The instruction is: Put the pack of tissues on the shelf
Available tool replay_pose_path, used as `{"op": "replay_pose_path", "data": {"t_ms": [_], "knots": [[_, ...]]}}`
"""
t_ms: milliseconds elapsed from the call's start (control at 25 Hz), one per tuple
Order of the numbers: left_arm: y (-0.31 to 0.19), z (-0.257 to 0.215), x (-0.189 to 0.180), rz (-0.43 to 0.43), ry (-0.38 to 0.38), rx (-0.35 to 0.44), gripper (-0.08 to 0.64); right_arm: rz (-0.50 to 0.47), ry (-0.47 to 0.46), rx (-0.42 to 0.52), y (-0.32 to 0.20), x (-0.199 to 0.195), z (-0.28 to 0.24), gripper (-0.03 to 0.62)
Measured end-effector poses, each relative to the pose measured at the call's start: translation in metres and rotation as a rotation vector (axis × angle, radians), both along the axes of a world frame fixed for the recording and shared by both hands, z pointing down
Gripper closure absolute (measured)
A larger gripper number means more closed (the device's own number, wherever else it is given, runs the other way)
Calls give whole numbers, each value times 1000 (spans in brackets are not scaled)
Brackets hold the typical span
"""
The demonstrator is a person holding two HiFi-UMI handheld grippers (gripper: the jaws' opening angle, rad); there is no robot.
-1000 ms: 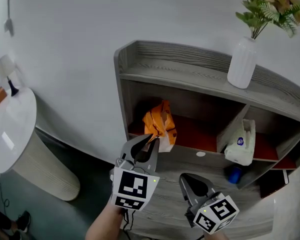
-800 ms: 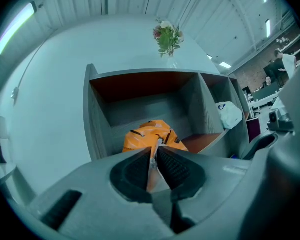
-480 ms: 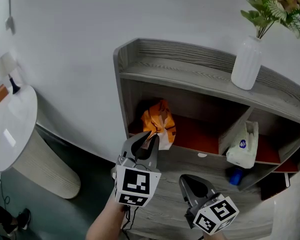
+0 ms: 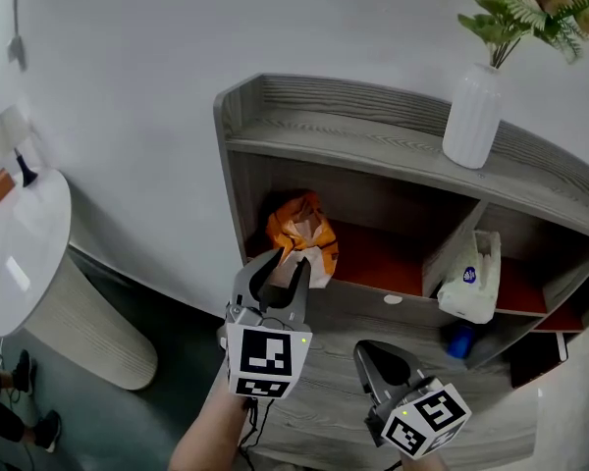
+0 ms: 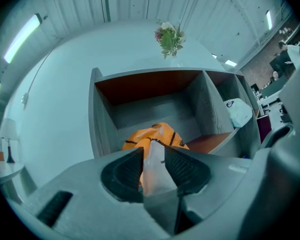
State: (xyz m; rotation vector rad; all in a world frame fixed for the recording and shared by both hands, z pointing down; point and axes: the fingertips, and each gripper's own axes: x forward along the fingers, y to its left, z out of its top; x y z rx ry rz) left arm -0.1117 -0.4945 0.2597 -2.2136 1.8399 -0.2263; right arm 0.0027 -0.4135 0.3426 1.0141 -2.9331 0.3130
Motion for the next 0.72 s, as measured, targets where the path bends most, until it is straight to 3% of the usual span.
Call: {"op": "replay_pose_path", "data": {"t_ms": [280,720], "knots": [[12,-4,-3,-15,12,37,351,2,-5,-5,8,3,2,591],[49,8,-2,37,44,23,379,8,-11,7,25,-1,1,591]]}}
